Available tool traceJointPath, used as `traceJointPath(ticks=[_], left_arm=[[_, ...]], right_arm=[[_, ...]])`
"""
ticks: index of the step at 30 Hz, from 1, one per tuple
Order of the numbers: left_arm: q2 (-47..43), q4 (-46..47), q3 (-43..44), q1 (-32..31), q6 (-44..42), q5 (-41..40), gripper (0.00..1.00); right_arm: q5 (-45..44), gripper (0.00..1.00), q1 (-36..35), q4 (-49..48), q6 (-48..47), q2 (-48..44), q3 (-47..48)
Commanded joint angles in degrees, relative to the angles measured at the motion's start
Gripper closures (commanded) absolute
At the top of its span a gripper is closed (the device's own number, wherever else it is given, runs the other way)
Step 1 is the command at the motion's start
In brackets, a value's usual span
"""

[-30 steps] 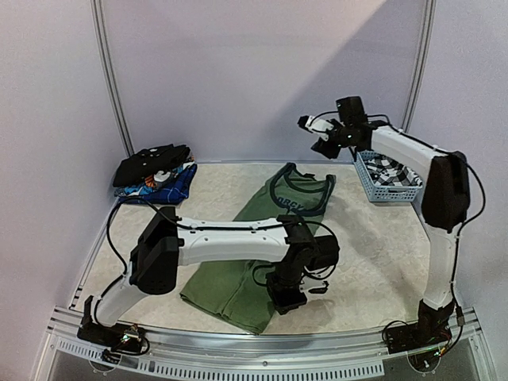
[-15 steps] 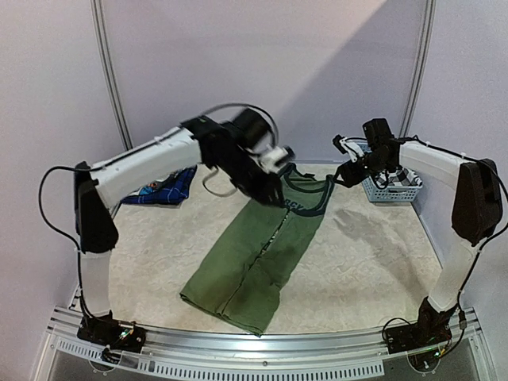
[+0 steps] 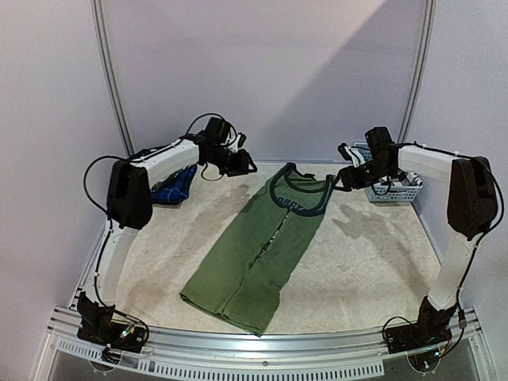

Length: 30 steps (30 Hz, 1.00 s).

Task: Fold and stack the mixed laundry pile
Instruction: Rotate the rectangle-folded tank top at the center of the board.

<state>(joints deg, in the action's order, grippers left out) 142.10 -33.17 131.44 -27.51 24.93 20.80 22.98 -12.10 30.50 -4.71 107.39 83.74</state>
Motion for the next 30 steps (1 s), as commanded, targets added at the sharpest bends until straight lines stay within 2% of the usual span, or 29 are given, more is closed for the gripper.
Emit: traceJointPath(ticks=[1,5,16,23,26,30], left_arm=[[8.16,3.60,6.89,1.30,2.92,5.67,0.58],[12.86,8.61,8.42,1.30,5.79,9.11,0.57],[22.83,13.49,15.78,1.14,10.46,6.11,0.55],[26.52,17.59,17.60,0.79,13.41,5.84,0.56],[28.45,18.58,19.19,0.46,14.53,7.88,0.58],[29.07,19.98,19.07,0.26,15.79,9.70,0.68]], right_arm=[[2.43,0.36,-0.12,1.24,1.87,2.09,-1.18],[1.41,0.36,-0.06,1.72,1.86,3.24,-0.75],[3.09,0.35,-0.09,2.61,1.96,7.35,0.43],[2.66,0.35,-0.03,3.32,1.52,9.14,1.60],[2.15,0.34,0.01,3.83,1.95,10.76,3.04],[2.00,0.34,0.60,4.74,3.02,13.99,7.23]])
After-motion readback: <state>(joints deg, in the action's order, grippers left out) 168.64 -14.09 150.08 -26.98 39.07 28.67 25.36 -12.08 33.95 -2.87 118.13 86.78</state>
